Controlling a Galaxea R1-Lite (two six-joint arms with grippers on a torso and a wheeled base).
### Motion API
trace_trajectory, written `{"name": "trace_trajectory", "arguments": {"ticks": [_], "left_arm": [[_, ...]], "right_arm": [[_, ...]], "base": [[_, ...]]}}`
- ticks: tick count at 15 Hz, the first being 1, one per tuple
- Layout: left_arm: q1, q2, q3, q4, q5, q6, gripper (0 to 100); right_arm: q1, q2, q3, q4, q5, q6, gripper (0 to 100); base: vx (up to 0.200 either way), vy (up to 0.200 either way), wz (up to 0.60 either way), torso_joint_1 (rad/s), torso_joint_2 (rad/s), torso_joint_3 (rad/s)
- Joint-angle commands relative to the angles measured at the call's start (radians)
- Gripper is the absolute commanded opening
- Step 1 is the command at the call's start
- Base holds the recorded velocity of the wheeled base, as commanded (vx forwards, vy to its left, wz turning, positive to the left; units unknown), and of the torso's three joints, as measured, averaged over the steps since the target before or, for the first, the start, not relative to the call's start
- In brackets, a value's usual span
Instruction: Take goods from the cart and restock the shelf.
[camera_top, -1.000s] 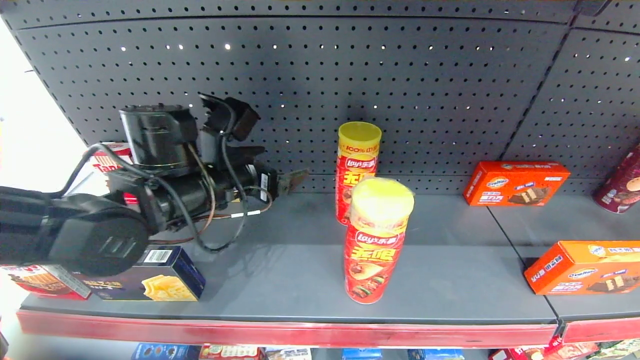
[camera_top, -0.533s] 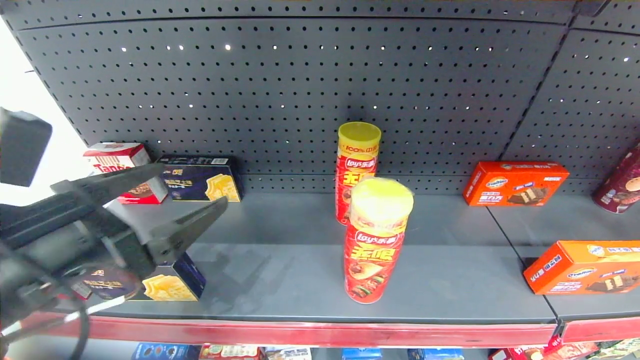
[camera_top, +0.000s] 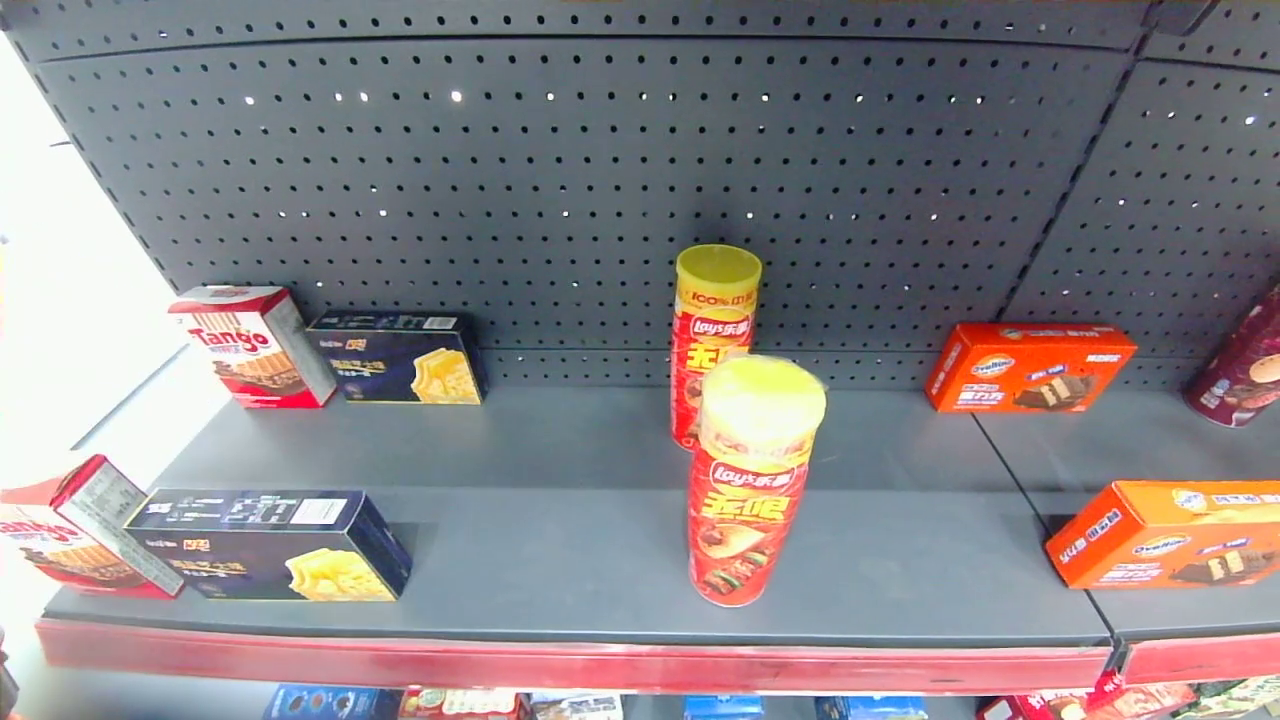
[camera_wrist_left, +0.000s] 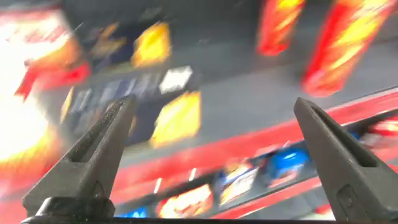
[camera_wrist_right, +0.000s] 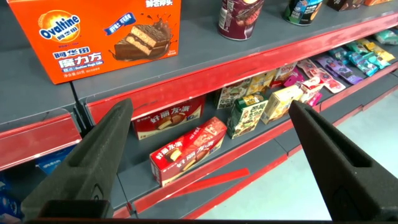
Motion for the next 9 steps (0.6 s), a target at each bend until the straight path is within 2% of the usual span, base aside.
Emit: {"name": "trace_trajectory", "arguments": {"ticks": [1, 3, 4, 6, 8, 9], "left_arm": [[0.222, -0.270, 0.108, 0.119, -0.034, -0.002, 100], [0.204, -0.288, 0.108, 0.221, -0.036, 0.004, 100], [0.172, -0.320, 0.108, 0.229, -0.040, -0.002, 100], [0.173, -0.333, 0.108, 0.234, -0.029, -0.016, 100], [0.173, -0.333, 0.108, 0.232, -0.036, -0.008, 100], [0.173, -0.333, 0.108, 0.234, -0.036, -0.022, 100]], "right_arm": [[0.000, 0.001, 0.000, 0.000, 0.000, 0.000, 100], [0.000, 0.001, 0.000, 0.000, 0.000, 0.000, 100], [0.000, 0.001, 0.000, 0.000, 0.001, 0.000, 100], [0.000, 0.001, 0.000, 0.000, 0.000, 0.000, 100], [-0.001, 0.001, 0.000, 0.000, 0.000, 0.000, 100], [0.000, 0.001, 0.000, 0.000, 0.000, 0.000, 100]], "base": [[0.000, 0.000, 0.00, 0.000, 0.00, 0.000], [0.000, 0.000, 0.00, 0.000, 0.00, 0.000], [0.000, 0.000, 0.00, 0.000, 0.00, 0.000], [0.000, 0.000, 0.00, 0.000, 0.00, 0.000], [0.000, 0.000, 0.00, 0.000, 0.00, 0.000], [0.000, 0.000, 0.00, 0.000, 0.00, 0.000]]}}
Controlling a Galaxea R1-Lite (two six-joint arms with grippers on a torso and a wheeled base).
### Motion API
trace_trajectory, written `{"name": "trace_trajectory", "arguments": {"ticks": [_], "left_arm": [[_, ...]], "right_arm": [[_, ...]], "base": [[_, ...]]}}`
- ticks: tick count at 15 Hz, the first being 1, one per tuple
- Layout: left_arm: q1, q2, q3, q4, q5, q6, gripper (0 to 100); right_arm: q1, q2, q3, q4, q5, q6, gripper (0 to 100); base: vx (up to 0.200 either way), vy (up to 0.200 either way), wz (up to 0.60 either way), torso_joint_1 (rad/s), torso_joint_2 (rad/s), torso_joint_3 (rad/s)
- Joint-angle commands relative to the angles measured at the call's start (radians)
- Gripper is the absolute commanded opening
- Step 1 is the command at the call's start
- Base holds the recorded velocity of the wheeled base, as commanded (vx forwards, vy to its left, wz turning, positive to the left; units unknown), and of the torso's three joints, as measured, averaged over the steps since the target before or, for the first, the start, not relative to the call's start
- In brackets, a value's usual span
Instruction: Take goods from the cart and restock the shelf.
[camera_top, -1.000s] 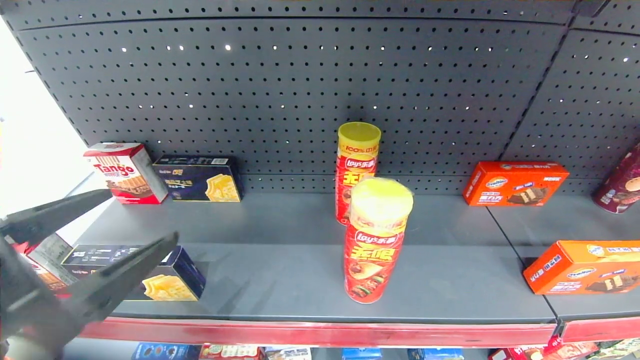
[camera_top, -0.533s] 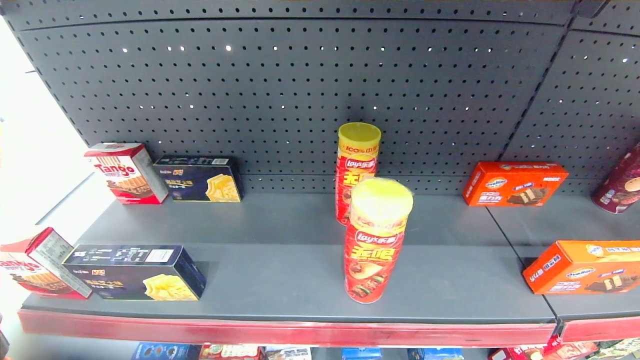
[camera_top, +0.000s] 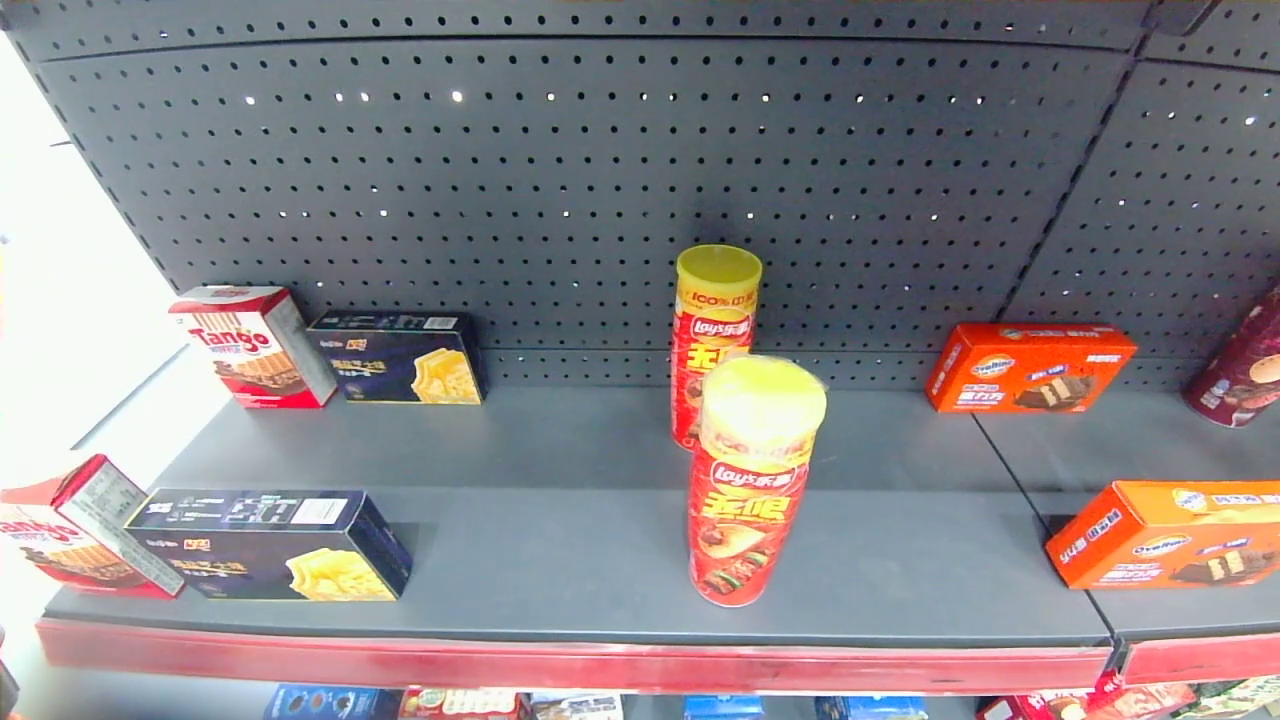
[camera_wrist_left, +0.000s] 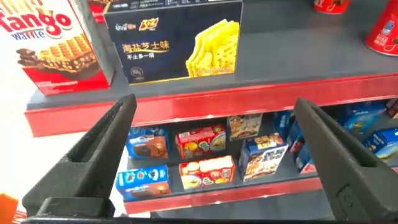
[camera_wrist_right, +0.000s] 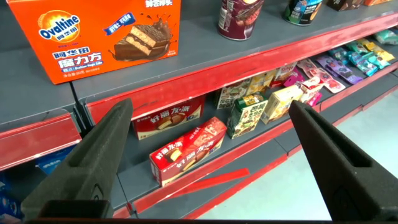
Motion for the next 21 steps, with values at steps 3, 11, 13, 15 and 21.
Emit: {"name": "trace_trajectory", "arguments": {"ticks": [3, 11, 13, 15, 21], "left_arm": [[0.002, -0.007, 0.000, -0.004, 0.057, -0.026, 100], [0.002, -0.007, -0.003, 0.064, 0.165, 0.023, 100], [0.002, -0.007, -0.004, 0.065, 0.164, 0.023, 100], [0.002, -0.007, -0.006, 0.067, 0.159, 0.020, 100], [0.002, -0.007, -0.006, 0.065, 0.159, 0.017, 100]], "right_arm": [[-0.001, 0.001, 0.000, 0.000, 0.001, 0.000, 100], [-0.005, 0.001, 0.000, 0.000, 0.006, -0.006, 100], [0.038, 0.001, -0.002, 0.000, 0.020, -0.014, 100], [0.123, 0.012, -0.003, 0.000, 0.014, -0.034, 100], [0.354, 0.491, -0.410, -0.038, 0.337, -0.082, 100]], "base": [[0.000, 0.000, 0.00, 0.000, 0.00, 0.000], [0.000, 0.000, 0.00, 0.000, 0.00, 0.000], [0.000, 0.000, 0.00, 0.000, 0.00, 0.000], [0.000, 0.000, 0.00, 0.000, 0.00, 0.000], [0.000, 0.000, 0.00, 0.000, 0.00, 0.000]]}}
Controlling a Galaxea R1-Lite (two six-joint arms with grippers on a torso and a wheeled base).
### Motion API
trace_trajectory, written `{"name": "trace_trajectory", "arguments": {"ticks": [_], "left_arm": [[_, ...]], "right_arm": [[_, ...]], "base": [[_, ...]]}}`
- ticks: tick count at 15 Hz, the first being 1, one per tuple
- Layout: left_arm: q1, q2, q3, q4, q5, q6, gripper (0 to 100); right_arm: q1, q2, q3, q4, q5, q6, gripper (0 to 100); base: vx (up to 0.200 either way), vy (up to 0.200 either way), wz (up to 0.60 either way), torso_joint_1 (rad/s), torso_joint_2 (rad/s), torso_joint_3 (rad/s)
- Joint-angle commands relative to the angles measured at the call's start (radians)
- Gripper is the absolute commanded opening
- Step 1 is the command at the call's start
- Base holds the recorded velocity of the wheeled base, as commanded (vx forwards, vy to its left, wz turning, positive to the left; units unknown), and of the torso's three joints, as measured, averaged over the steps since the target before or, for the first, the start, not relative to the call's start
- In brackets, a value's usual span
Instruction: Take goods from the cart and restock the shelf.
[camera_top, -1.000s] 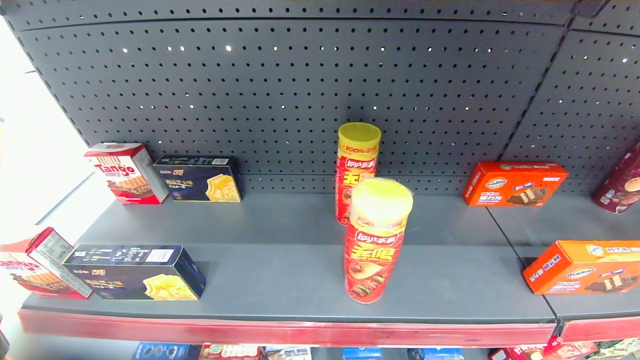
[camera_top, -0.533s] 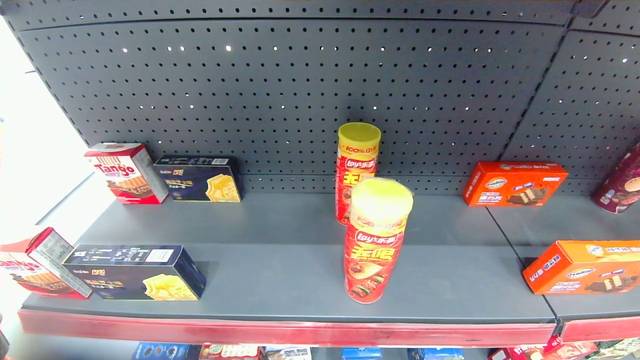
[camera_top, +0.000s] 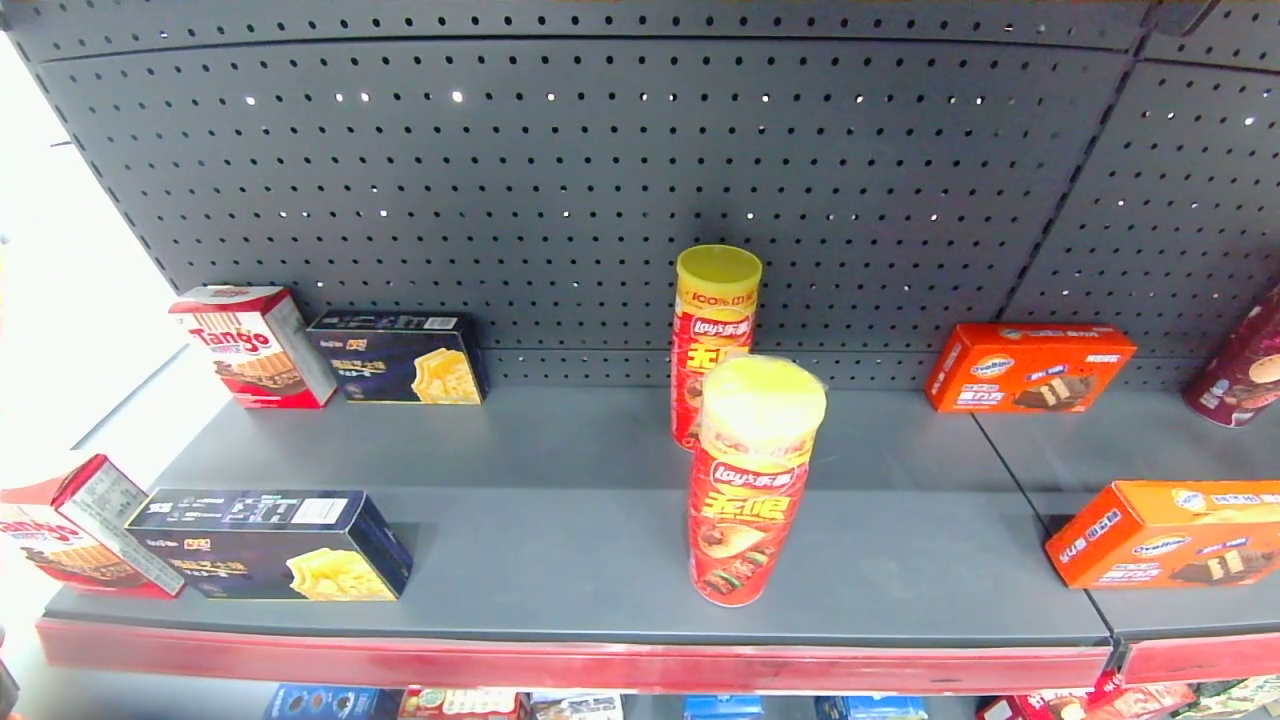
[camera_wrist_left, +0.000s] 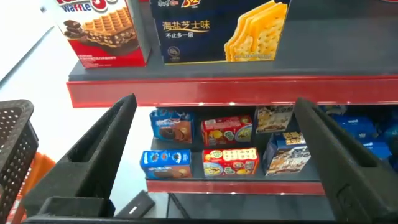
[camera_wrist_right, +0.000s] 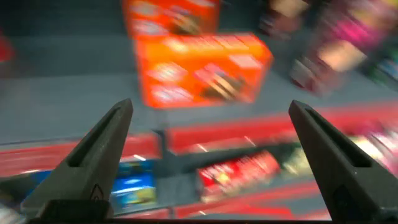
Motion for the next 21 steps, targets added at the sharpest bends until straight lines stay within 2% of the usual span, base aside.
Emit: {"name": "trace_trajectory", "arguments": {"ticks": [1, 2, 5, 8, 10, 12, 21], "left_arm": [[0.000, 0.004, -0.001, 0.001, 0.001, -0.004, 100], [0.000, 0.004, -0.001, 0.001, 0.000, -0.006, 100], [0.000, 0.004, 0.001, 0.000, 0.001, -0.010, 100], [0.000, 0.004, 0.001, 0.000, 0.001, -0.010, 100], [0.000, 0.004, 0.001, 0.000, 0.003, -0.013, 100], [0.000, 0.004, 0.001, -0.002, 0.003, -0.015, 100], [0.000, 0.004, 0.001, -0.002, 0.003, -0.020, 100]], "right_arm": [[0.174, 0.275, -0.176, -0.013, 0.145, -0.097, 100], [0.277, 0.378, -0.220, -0.013, 0.154, -0.145, 100], [0.481, 0.534, -0.272, -0.021, 0.123, -0.145, 100], [0.627, 0.651, -0.263, -0.036, 0.067, -0.146, 100], [0.687, 0.758, -0.263, -0.115, 0.039, -0.149, 100], [0.710, 0.856, -0.272, -0.191, 0.013, -0.149, 100], [0.802, 1.105, -0.400, -0.202, -0.001, -0.183, 100]], "base": [[0.000, 0.000, 0.00, 0.000, 0.00, 0.000], [0.000, 0.000, 0.00, 0.000, 0.00, 0.000], [0.000, 0.000, 0.00, 0.000, 0.00, 0.000], [0.000, 0.000, 0.00, 0.000, 0.00, 0.000], [0.000, 0.000, 0.00, 0.000, 0.00, 0.000], [0.000, 0.000, 0.00, 0.000, 0.00, 0.000], [0.000, 0.000, 0.00, 0.000, 0.00, 0.000]]}}
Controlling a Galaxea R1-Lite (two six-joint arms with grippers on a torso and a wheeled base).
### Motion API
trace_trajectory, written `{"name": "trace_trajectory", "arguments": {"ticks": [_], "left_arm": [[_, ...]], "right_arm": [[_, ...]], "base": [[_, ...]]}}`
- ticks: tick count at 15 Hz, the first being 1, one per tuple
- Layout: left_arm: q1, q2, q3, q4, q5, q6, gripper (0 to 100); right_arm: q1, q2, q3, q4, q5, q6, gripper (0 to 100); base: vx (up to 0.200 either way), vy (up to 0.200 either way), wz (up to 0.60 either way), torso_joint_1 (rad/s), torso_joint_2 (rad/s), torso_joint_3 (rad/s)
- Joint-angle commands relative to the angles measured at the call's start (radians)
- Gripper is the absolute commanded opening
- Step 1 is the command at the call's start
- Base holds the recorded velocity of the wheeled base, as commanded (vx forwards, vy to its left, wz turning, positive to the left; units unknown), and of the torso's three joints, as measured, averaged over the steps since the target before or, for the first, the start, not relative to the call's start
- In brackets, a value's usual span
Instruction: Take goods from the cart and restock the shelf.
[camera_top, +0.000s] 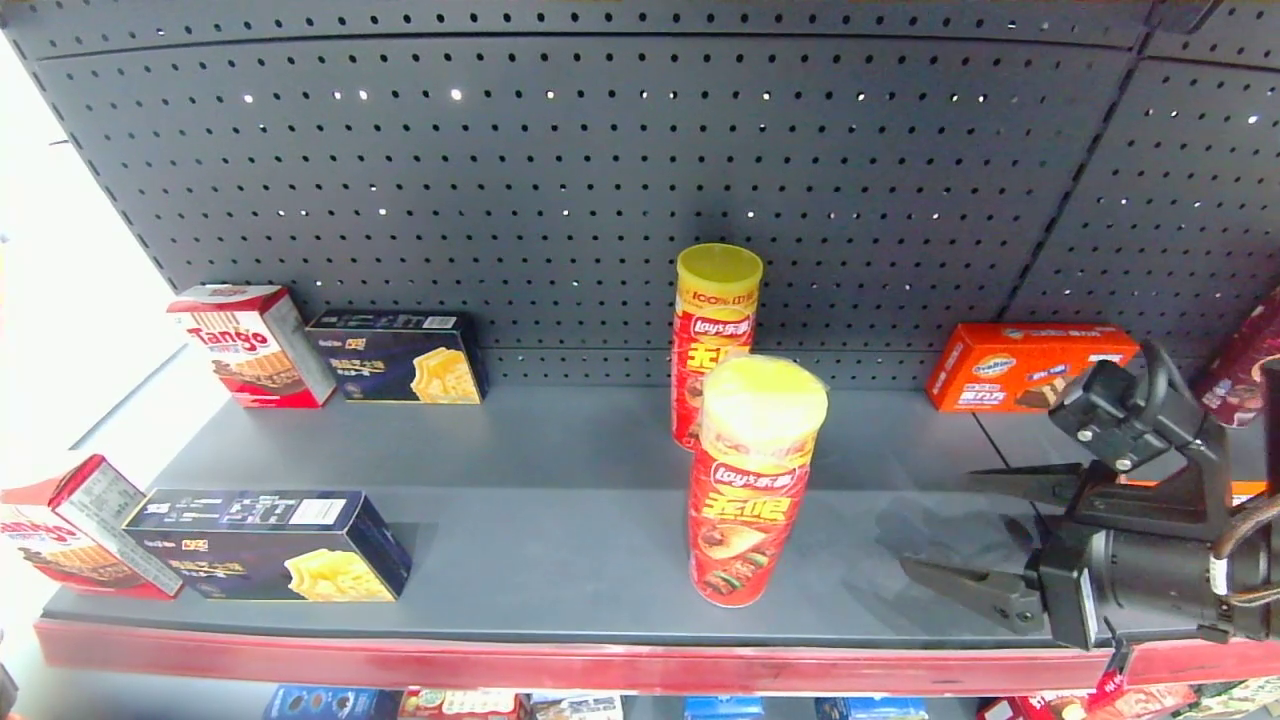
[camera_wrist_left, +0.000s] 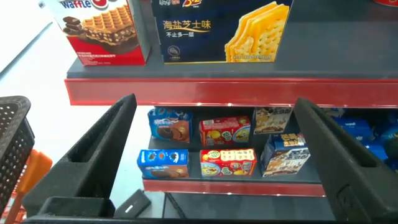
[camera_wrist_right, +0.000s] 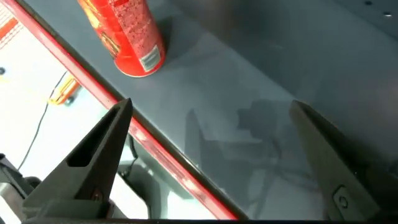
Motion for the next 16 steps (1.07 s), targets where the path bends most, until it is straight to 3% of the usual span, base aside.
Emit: {"name": "trace_trajectory", "arguments": {"ticks": [1, 16], "left_arm": [[0.000, 0.003, 0.000, 0.000, 0.000, 0.000, 100], [0.002, 0.003, 0.000, 0.000, 0.001, -0.014, 100]], "right_arm": [[0.034, 0.069, -0.021, 0.000, 0.001, -0.001, 100], [0.070, 0.286, -0.212, -0.031, -0.024, -0.015, 100]], "base": [[0.000, 0.000, 0.00, 0.000, 0.00, 0.000], [0.000, 0.000, 0.00, 0.000, 0.00, 0.000]]}}
